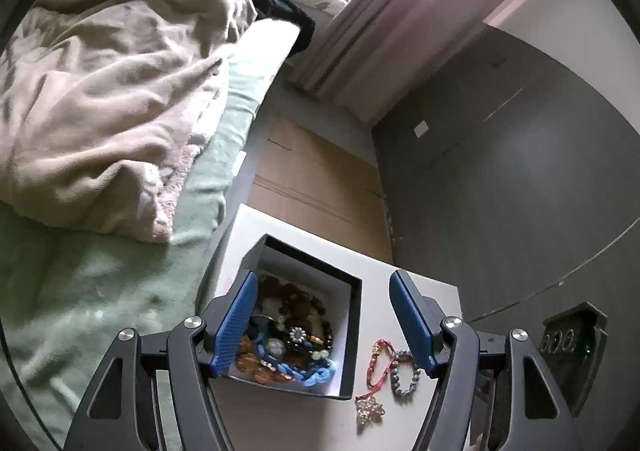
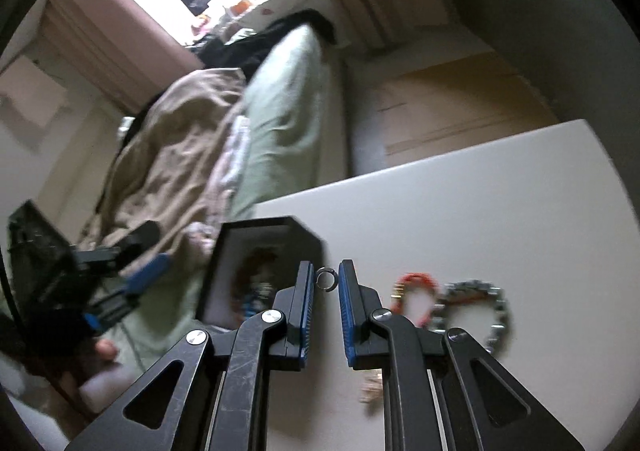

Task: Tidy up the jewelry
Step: 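Carry both bracelets to the black box and open both grippers over it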

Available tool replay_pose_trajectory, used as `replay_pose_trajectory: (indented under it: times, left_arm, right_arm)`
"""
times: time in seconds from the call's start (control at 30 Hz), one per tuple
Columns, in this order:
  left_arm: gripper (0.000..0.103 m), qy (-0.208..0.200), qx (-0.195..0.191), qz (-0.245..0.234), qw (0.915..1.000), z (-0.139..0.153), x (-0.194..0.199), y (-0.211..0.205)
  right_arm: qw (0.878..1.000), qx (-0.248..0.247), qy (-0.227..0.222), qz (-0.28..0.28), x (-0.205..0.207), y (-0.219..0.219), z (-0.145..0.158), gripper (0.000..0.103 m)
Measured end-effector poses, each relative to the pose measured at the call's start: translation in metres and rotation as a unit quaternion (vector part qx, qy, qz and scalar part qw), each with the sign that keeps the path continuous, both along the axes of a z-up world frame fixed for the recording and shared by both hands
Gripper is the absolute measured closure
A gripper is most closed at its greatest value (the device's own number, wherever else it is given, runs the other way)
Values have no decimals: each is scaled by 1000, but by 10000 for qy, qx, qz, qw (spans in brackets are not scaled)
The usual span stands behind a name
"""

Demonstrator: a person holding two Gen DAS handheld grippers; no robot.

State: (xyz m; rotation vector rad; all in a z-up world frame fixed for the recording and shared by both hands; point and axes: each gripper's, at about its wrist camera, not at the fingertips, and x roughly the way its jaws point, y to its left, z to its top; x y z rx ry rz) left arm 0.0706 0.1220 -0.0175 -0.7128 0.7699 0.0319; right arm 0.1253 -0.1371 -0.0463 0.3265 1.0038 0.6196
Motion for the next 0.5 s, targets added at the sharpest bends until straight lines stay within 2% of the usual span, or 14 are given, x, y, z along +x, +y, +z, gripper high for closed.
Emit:
replay_pose_trajectory:
  times: [0.37, 0.4, 0.43, 0.5]
  left_arm:
    - [34, -92, -55, 143, 9998, 2, -5, 16]
    - [34, -95, -49, 146, 9998, 3, -6, 17]
    - [34, -92, -32, 157, 9998, 3, -6, 18]
    - [34, -82, -19, 180, 9998, 3, -8, 20]
  right_arm:
    - [9963, 718, -105, 451, 7, 60, 7, 88]
    - [9962, 725, -45, 485, 8, 62, 5, 85]
    - [9962, 708, 35, 504, 8, 63, 3, 69]
    - [9976, 599, 68, 335, 8, 59, -2, 47]
